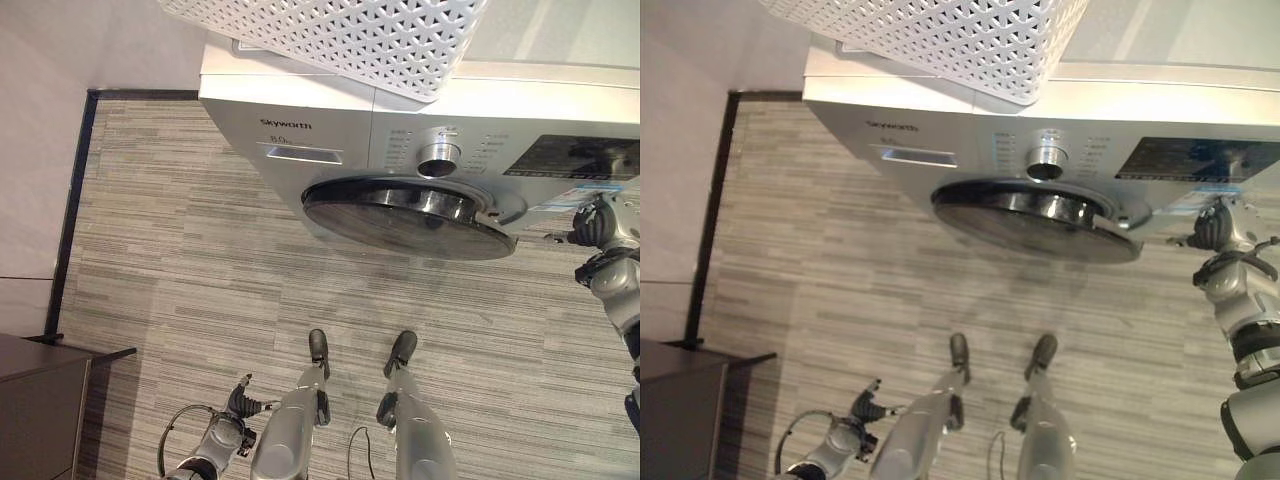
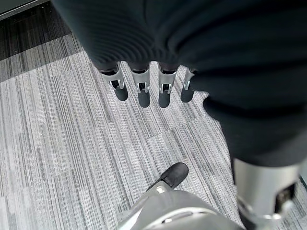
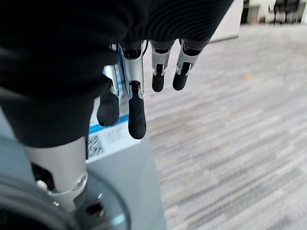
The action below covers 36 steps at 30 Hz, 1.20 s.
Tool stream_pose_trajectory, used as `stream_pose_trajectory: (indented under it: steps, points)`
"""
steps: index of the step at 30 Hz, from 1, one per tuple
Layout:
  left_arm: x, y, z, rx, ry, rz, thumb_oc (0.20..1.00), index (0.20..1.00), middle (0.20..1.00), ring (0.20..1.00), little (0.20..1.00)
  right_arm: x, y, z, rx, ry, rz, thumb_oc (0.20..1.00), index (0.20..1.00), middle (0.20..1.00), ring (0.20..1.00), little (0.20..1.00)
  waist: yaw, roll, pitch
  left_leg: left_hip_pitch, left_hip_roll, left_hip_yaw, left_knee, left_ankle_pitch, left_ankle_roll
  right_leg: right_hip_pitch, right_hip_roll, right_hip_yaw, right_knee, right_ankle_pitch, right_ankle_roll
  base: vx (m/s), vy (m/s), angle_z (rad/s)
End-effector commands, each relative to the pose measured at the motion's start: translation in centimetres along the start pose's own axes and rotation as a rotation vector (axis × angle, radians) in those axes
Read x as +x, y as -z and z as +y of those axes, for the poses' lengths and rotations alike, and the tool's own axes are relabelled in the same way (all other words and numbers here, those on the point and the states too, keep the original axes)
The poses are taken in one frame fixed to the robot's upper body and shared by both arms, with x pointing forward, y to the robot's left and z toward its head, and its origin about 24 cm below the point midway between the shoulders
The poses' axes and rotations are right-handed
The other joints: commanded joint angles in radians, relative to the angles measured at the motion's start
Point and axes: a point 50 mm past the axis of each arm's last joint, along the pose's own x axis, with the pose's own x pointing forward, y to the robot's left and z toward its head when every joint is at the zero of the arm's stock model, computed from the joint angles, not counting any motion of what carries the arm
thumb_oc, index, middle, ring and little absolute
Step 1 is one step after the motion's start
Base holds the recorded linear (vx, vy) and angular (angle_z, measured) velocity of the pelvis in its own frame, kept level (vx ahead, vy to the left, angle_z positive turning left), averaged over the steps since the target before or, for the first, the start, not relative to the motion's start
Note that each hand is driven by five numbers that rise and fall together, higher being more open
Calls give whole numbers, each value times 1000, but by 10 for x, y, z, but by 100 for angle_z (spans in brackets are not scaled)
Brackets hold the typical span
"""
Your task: Grab the laundry basket,head to the washer,open it,put in the laundry and shut it.
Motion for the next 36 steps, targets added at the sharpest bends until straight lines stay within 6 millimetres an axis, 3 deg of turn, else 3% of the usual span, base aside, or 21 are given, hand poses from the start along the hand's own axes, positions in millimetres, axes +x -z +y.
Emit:
stream_pose_trajectory:
  steps: [1, 3, 12, 14, 19, 20, 23, 24, 29, 31, 33, 36]
  points:
    - [-9, 23, -17, 101, 97, 64, 1000, 1000, 1000, 1000, 1000, 20, -44, -39, 165, 131, -133, 1000, 1000, 1000, 1000, 1000, 83, -44, -24, 58, 13, 37, -46, -6, -47, 82, -3, 10, -2, -76, 115, 4, -14, 9]
    - [-9, 22, -17, 97, 98, 60, 1000, 1000, 1000, 1000, 1000, 19, -47, -31, 175, 104, -142, 1000, 1000, 1000, 1000, 1000, 85, -45, -25, 59, 12, 37, -46, -6, -47, 86, -4, 8, -2, -77, 115, -1, -8, 7]
    - [-9, 23, -14, 109, 117, 61, 1000, 1000, 1000, 1000, 1000, -15, -92, 64, 335, -233, -274, 1000, 1000, 1000, 1000, 1000, 111, -81, -34, 76, 13, 25, -46, -8, -39, 116, -3, -14, -2, -82, 111, -6, -1, 3]
    - [-10, 27, -12, 124, 118, 71, 1000, 1000, 1000, 1000, 1000, -33, -111, 92, 374, -338, -328, 1000, 1000, 1000, 1000, 1000, 120, -98, -42, 84, 13, 20, -46, -11, -36, 128, -1, -17, -2, -86, 109, 4, -6, -2]
    - [-11, 35, -4, 130, 92, 103, 1000, 1000, 1000, 1000, 1000, -71, -121, 144, 445, -516, -306, 1000, 1000, 1000, 1000, 1000, 142, -129, -72, 106, 13, 15, -46, -18, -31, 156, 3, -32, -2, -96, 104, 13, 0, 20]
    - [-11, 37, -2, 131, 85, 110, 1000, 1000, 1000, 1000, 1000, -86, -123, 163, 488, -583, -278, 1000, 1000, 1000, 1000, 1000, 151, -140, -83, 113, 11, 11, -46, -20, -30, 166, 4, -37, -2, -101, 101, 19, -3, 19]
    - [-11, 38, -2, 134, 83, 112, 1000, 1000, 1000, 1000, 1000, -93, -125, 171, 513, -608, -263, 1000, 1000, 1000, 1000, 1000, 156, -147, -90, 117, 11, 9, -46, -20, -30, 172, 5, -41, -2, -104, 100, 7, -6, 10]
    - [-12, 39, -1, 142, 80, 115, 1000, 1000, 1000, 1000, 1000, -107, -127, 187, 547, -663, -228, 1000, 1000, 1000, 1000, 1000, 163, -157, -100, 123, 12, 6, -46, -21, -31, 183, 7, -50, -2, -109, 97, 0, -14, 5]
    - [-13, 46, 6, 145, 60, 144, 1000, 1000, 1000, 1000, 1000, -156, -140, 225, 602, -878, -204, 1000, 1000, 1000, 1000, 1000, 176, -177, -126, 144, 10, -2, -46, -20, -32, 213, 12, -68, 0, -122, 90, 9, -8, 3]
    - [-14, 49, 7, 151, 61, 153, 1000, 1000, 1000, 1000, 1000, -166, -148, 228, 587, -927, -256, 1000, 1000, 1000, 1000, 1000, 176, -182, -133, 150, 11, -5, -46, -20, -33, 221, 13, -73, 1, -127, 88, 0, 0, 0]
    - [-16, 54, 13, 169, 41, 170, 1000, 1000, 1000, 1000, 1000, -192, -161, 237, 580, -1039, -328, 1000, 1000, 1000, 1000, 1000, 187, -191, -151, 166, 9, -11, -46, -19, -36, 246, 18, -84, 5, -140, 82, 18, -10, 2]
    - [-18, 60, 14, 185, 37, 186, 1000, 1000, 1000, 1000, 1000, -210, -162, 246, 596, -1095, -316, 1000, 1000, 1000, 1000, 1000, 192, -197, -172, 179, 8, -18, -46, -19, -38, 267, 22, -95, 5, -153, 77, 23, -11, 10]
